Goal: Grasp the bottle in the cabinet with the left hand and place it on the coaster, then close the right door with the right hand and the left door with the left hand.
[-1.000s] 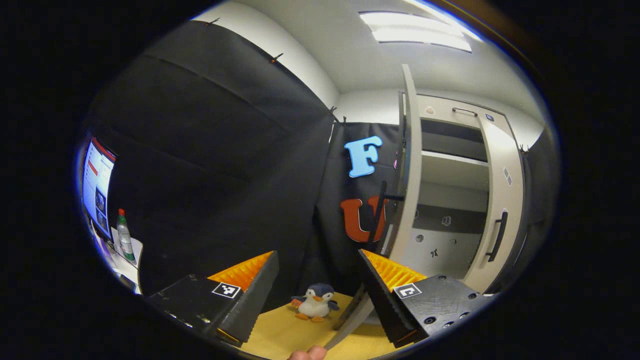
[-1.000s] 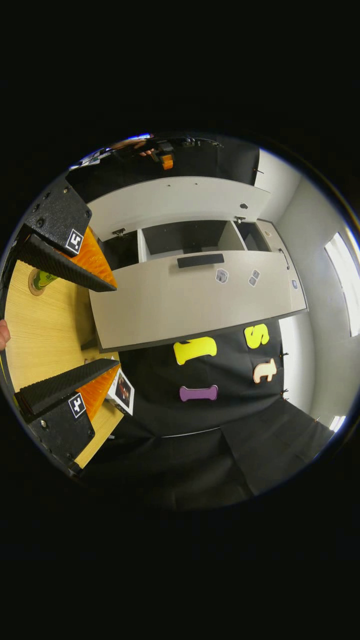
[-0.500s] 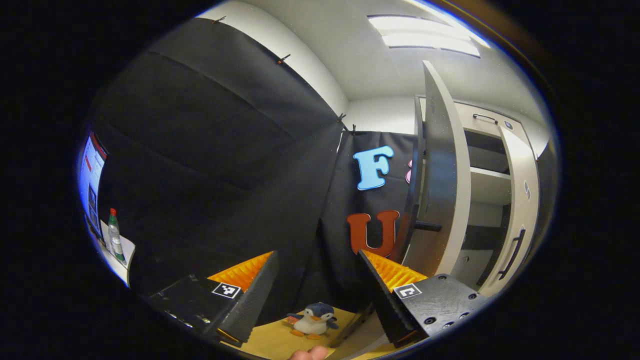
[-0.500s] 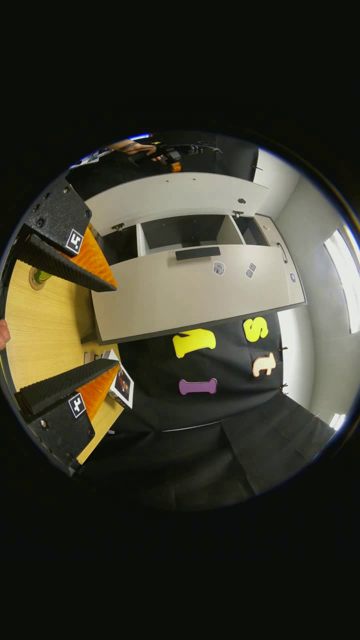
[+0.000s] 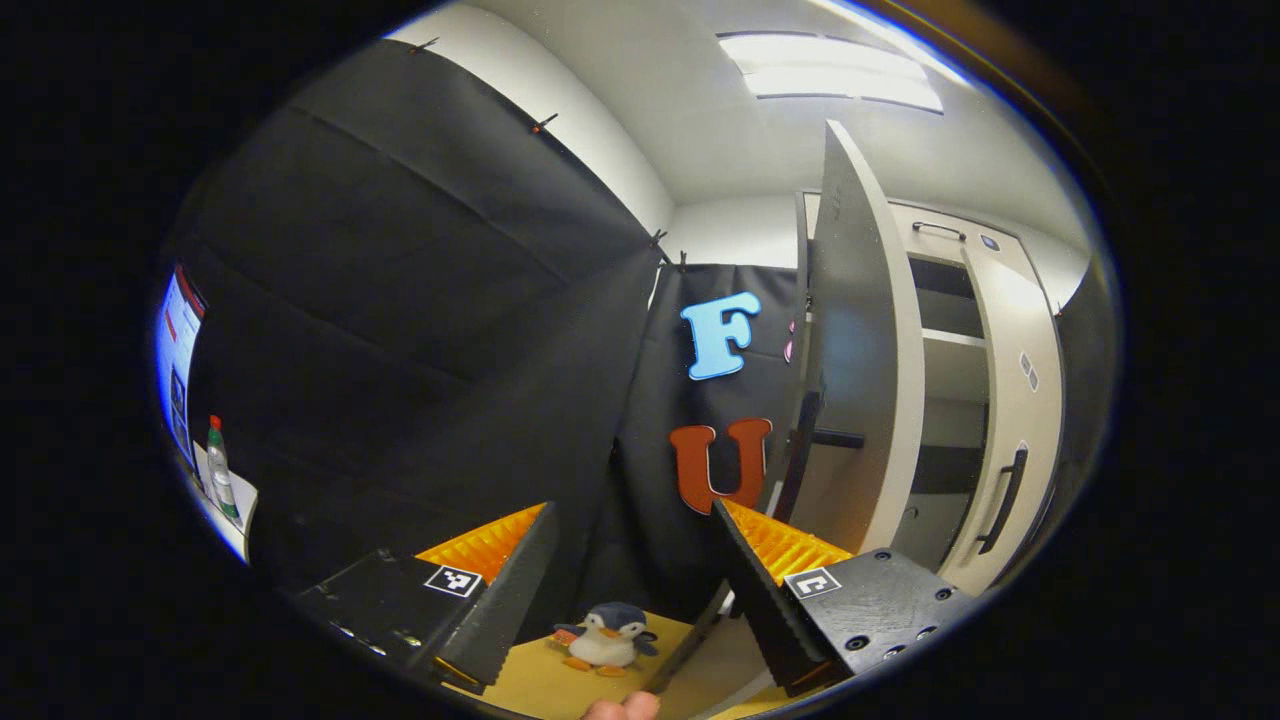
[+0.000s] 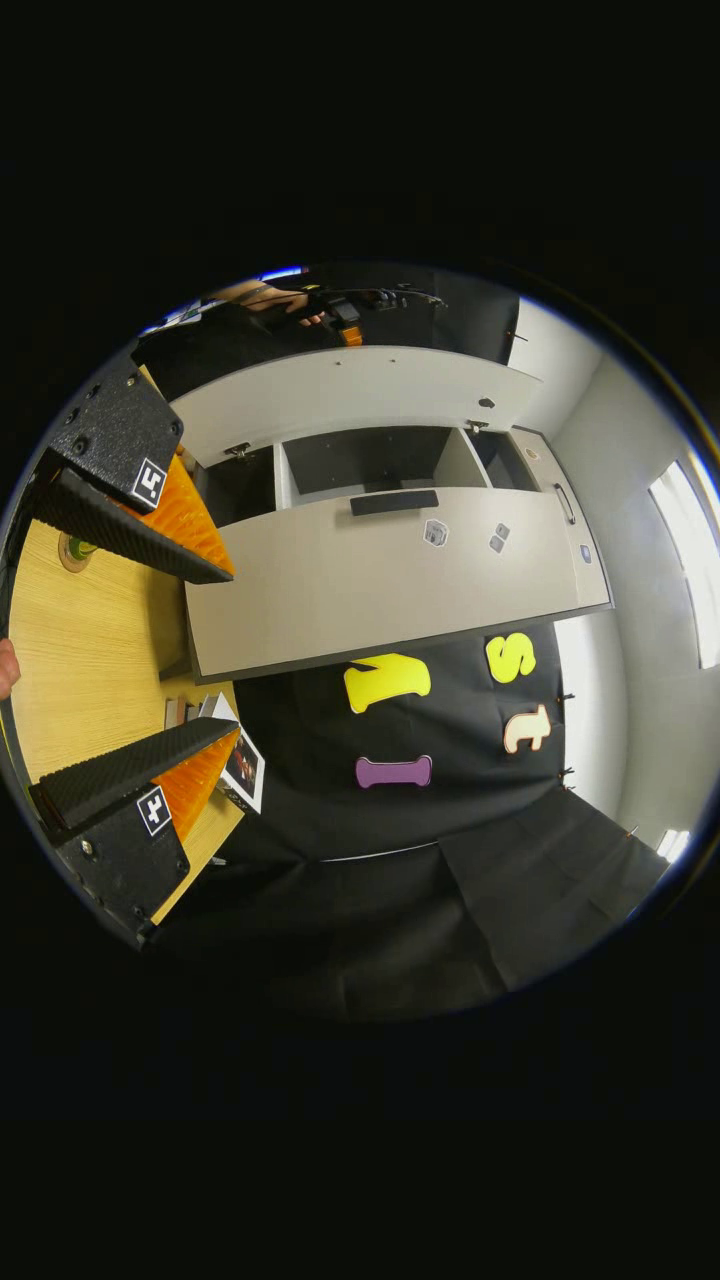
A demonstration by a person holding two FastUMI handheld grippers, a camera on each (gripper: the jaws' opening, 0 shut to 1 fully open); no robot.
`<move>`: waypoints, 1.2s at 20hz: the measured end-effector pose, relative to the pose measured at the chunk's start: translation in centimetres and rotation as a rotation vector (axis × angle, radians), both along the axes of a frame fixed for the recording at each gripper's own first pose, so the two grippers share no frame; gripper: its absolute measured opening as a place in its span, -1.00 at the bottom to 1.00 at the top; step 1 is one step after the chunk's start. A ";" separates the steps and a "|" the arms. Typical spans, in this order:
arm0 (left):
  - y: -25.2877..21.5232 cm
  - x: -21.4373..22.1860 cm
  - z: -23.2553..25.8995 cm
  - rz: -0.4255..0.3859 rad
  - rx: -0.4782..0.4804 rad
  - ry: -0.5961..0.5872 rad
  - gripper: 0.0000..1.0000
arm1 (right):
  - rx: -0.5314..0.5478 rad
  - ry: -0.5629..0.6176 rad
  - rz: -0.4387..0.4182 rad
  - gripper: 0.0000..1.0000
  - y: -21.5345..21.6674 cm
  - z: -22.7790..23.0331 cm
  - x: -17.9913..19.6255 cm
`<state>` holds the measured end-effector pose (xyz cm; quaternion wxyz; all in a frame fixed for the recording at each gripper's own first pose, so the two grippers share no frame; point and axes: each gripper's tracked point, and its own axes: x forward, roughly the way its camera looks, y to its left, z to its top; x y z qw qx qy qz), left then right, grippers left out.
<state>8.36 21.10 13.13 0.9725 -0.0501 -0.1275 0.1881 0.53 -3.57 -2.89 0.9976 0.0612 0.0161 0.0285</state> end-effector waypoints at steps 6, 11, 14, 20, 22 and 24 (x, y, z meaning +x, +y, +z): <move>-5.5 1.1 -0.3 -0.121 0.012 0.005 0.88 | 0.007 -0.002 -0.018 0.65 -0.6 0.3 -0.2; -11.2 3.2 -1.3 -0.305 -0.009 0.040 0.99 | 0.022 0.001 -0.040 0.65 -1.3 0.3 -0.8; -11.7 3.3 -1.9 -0.297 0.013 0.046 0.90 | 0.015 -0.012 -0.057 0.65 -1.6 1.1 -1.1; -13.9 2.1 -2.4 -0.355 0.052 0.064 0.99 | 0.005 -0.014 -0.063 0.65 -1.8 1.4 -1.3; -15.4 0.9 -2.8 -0.383 0.054 0.077 0.99 | 0.013 -0.006 -0.043 0.65 -1.5 1.3 -1.4; -16.4 0.0 -3.6 -0.400 0.053 0.093 0.99 | 0.008 0.000 -0.031 0.65 -1.3 1.2 -1.5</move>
